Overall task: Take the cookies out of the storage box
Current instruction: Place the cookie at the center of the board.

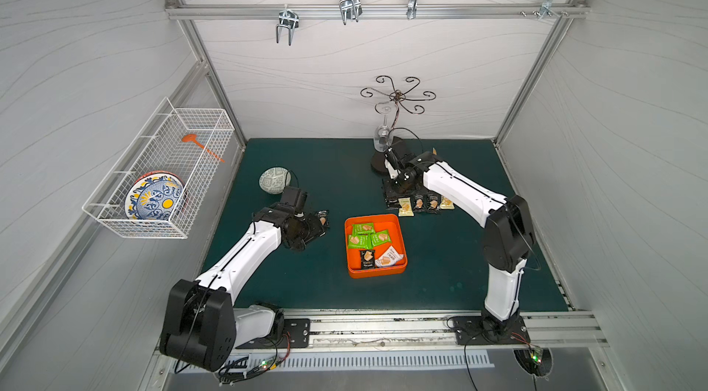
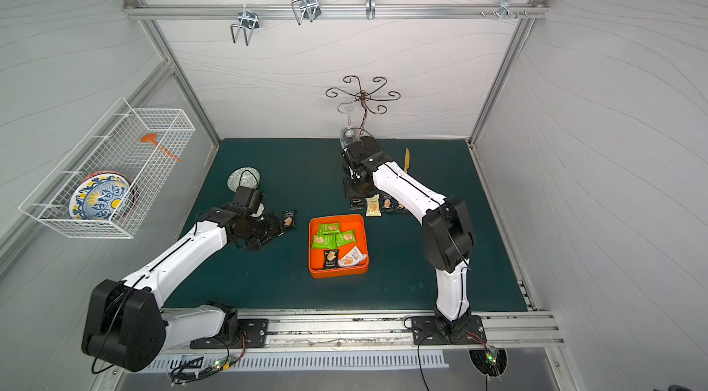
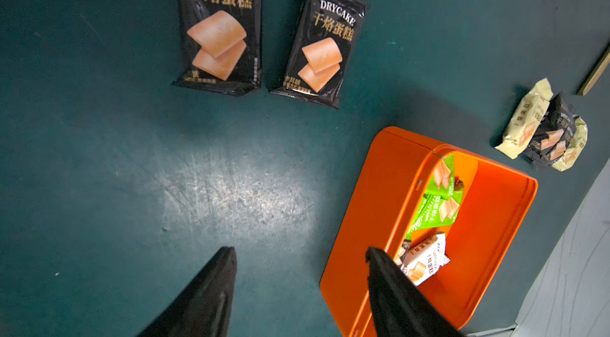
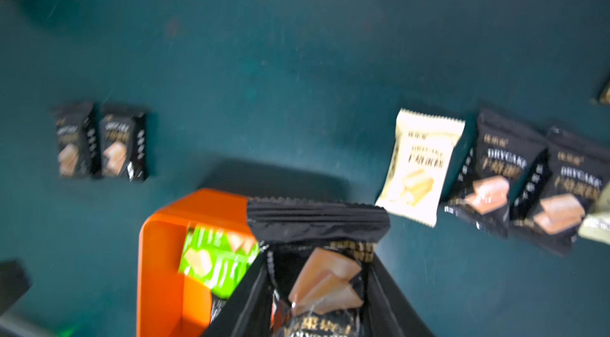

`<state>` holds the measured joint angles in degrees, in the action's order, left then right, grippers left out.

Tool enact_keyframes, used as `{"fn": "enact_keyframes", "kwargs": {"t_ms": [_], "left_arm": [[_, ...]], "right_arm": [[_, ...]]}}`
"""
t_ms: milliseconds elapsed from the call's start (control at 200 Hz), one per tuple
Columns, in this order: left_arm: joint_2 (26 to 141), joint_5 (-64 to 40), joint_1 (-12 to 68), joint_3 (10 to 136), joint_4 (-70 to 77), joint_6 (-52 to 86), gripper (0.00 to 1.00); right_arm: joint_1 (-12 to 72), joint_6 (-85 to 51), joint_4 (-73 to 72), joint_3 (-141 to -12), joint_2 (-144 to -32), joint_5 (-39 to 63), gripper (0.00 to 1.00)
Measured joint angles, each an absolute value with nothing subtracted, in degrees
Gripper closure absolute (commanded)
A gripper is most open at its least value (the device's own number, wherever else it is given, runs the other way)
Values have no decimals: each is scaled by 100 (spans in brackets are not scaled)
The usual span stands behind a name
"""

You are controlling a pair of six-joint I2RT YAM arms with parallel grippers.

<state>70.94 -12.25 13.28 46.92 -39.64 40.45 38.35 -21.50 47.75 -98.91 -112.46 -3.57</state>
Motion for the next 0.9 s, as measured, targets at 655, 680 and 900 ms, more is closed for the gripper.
{"fn": "enact_keyframes", "kwargs": {"t_ms": [655,680,900], "left_arm": [[7043,-1138,1328,4720,-4263,3721,33],[7043,-1138,1328,4720,-4263,3719,33],[7037,-1133,1328,4720,-4265,3706,33]], "right_arm": [[3778,-2276,4359,-10409,-12781,-663,55],[3778,-2279,4351,-10409,-12796,-663,55],[3778,-2287,4333,-10512,-12986,-659,50]]}}
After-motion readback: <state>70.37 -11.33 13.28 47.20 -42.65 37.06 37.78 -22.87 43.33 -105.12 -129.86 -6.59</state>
